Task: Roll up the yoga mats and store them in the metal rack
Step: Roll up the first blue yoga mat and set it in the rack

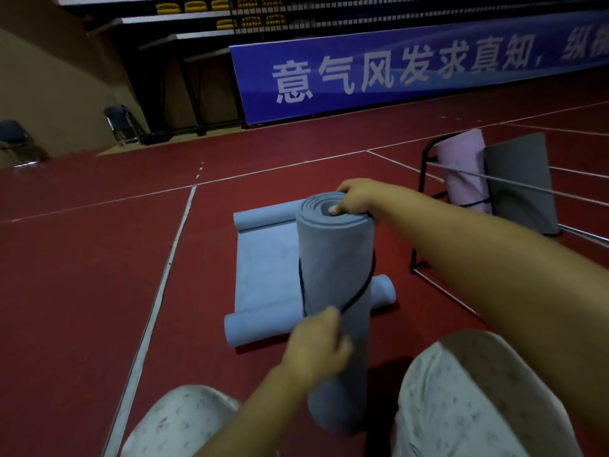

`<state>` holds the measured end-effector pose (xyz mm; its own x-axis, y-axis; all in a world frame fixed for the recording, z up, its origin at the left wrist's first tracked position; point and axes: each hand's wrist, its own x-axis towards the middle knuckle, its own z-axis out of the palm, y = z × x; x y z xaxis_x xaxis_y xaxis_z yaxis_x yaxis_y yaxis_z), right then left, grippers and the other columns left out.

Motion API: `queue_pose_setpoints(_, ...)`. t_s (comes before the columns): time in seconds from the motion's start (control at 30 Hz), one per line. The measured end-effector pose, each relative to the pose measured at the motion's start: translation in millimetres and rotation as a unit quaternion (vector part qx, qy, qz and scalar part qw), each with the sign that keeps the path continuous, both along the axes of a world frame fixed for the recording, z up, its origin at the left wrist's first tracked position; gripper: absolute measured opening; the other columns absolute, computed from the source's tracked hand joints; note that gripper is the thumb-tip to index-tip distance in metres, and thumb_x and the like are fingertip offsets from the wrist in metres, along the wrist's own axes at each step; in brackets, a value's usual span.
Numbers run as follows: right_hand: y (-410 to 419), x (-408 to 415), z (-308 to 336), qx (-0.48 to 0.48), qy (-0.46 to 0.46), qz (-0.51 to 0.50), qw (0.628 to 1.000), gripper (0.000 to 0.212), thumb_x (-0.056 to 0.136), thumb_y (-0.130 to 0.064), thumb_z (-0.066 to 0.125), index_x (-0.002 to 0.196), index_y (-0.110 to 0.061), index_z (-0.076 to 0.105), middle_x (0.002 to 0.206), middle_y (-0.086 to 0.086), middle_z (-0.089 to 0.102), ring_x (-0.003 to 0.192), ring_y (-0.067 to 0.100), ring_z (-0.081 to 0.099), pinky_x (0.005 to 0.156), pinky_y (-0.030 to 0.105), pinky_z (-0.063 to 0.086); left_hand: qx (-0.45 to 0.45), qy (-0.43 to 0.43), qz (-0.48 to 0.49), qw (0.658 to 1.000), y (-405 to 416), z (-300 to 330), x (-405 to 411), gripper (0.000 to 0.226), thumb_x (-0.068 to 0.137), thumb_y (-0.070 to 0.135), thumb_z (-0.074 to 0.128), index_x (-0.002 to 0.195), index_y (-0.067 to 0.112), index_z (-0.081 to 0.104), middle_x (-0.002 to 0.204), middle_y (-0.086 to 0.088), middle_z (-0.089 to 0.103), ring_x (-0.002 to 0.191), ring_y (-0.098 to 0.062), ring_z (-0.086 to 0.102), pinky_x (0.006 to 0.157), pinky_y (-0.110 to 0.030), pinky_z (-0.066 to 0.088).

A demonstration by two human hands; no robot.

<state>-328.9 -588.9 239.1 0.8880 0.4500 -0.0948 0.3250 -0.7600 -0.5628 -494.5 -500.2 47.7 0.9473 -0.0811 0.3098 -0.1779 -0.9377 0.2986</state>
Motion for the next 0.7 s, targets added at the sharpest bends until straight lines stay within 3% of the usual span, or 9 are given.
queue_pose_setpoints(0.07,-13,8,-7,0.095,0.047,-0.031,0.994,0.056,0.085,-0.024,0.071,0.135,-0.010,0.049,0.134,0.013,0.052,0.114,0.033,0.055,0.086,0.043,0.052,-0.078,0.087,0.087,0.989,40,-24,-10,0.014,0.080,0.024,0.048,0.086,0.013,0.042,0.077,-0.009,0.060,0.068,-0.026,0.054,0.058,-0.033,0.039)
queue_pose_setpoints(0.1,-17,7,-9,0.129,0.059,-0.035,0.989,0.057,0.083,-0.022,0.073,0.134,-0.010,0.050,0.132,0.013,0.054,0.113,0.032,0.056,0.085,0.042,0.052,-0.194,0.130,0.135,0.963,52,-22,-9,0.009,0.083,0.017,0.051,0.085,0.013,0.043,0.079,-0.009,0.060,0.071,-0.024,0.054,0.060,-0.031,0.041)
queue_pose_setpoints(0.17,-17,5,-13,0.158,0.053,-0.032,0.986,0.055,0.082,-0.019,0.074,0.131,-0.007,0.053,0.130,0.013,0.057,0.113,0.030,0.057,0.089,0.040,0.051,-0.442,0.171,0.249,0.844,66,-11,5,0.007,0.085,0.005,0.056,0.083,0.010,0.051,0.084,-0.010,0.060,0.074,-0.022,0.055,0.065,-0.028,0.046)
queue_pose_setpoints(0.23,-15,5,-15,0.191,0.066,-0.021,0.979,0.045,0.085,-0.016,0.070,0.126,-0.005,0.055,0.124,0.012,0.060,0.110,0.028,0.059,0.090,0.038,0.049,-0.547,0.120,0.308,0.769,72,15,17,0.003,0.088,0.006,0.056,0.086,0.006,0.059,0.089,-0.011,0.058,0.077,-0.021,0.055,0.068,-0.030,0.043)
queue_pose_setpoints(0.33,-14,-5,-23,0.340,0.208,0.007,0.917,0.017,0.097,-0.031,0.051,0.097,-0.017,0.060,0.091,0.006,0.064,0.080,0.020,0.061,0.083,0.036,0.049,-0.685,0.014,0.217,0.695,66,74,24,0.018,0.094,0.030,0.047,0.103,0.016,0.054,0.104,-0.003,0.057,0.099,-0.021,0.055,0.083,-0.043,0.043)
queue_pose_setpoints(0.43,-12,-12,-65,0.448,0.311,-0.059,0.836,0.034,0.101,-0.042,0.036,0.085,-0.021,0.057,0.069,-0.001,0.055,0.047,0.005,0.057,0.049,0.020,0.046,-0.592,0.010,0.142,0.793,52,133,20,0.039,0.087,0.058,0.051,0.115,0.031,0.052,0.107,0.006,0.064,0.092,-0.018,0.061,0.079,-0.044,0.051)
queue_pose_setpoints(0.5,-14,-22,-110,0.361,0.295,-0.106,0.878,0.029,0.099,-0.035,0.042,0.079,-0.020,0.054,0.073,0.001,0.051,0.048,0.006,0.057,0.041,0.019,0.043,-0.510,0.016,0.167,0.844,47,147,17,0.032,0.088,0.039,0.061,0.117,0.034,0.050,0.101,0.007,0.063,0.080,-0.015,0.061,0.067,-0.032,0.049)
queue_pose_setpoints(0.57,-17,-34,-151,0.237,0.268,-0.100,0.928,0.026,0.095,-0.036,0.050,0.079,-0.018,0.058,0.080,0.004,0.058,0.070,0.018,0.062,0.057,0.029,0.054,-0.515,0.025,0.175,0.839,48,153,13,0.033,0.089,0.022,0.060,0.117,0.034,0.048,0.097,0.009,0.061,0.076,-0.013,0.059,0.061,-0.029,0.046)
queue_pose_setpoints(0.7,-16,-45,-161,0.329,0.276,-0.105,0.897,0.019,0.092,-0.026,0.061,0.078,-0.014,0.061,0.063,-0.001,0.061,0.063,0.014,0.059,0.058,0.027,0.051,-0.522,0.018,0.187,0.832,56,152,11,0.036,0.087,0.017,0.057,0.119,0.034,0.050,0.094,0.008,0.062,0.074,-0.013,0.059,0.061,-0.030,0.046)
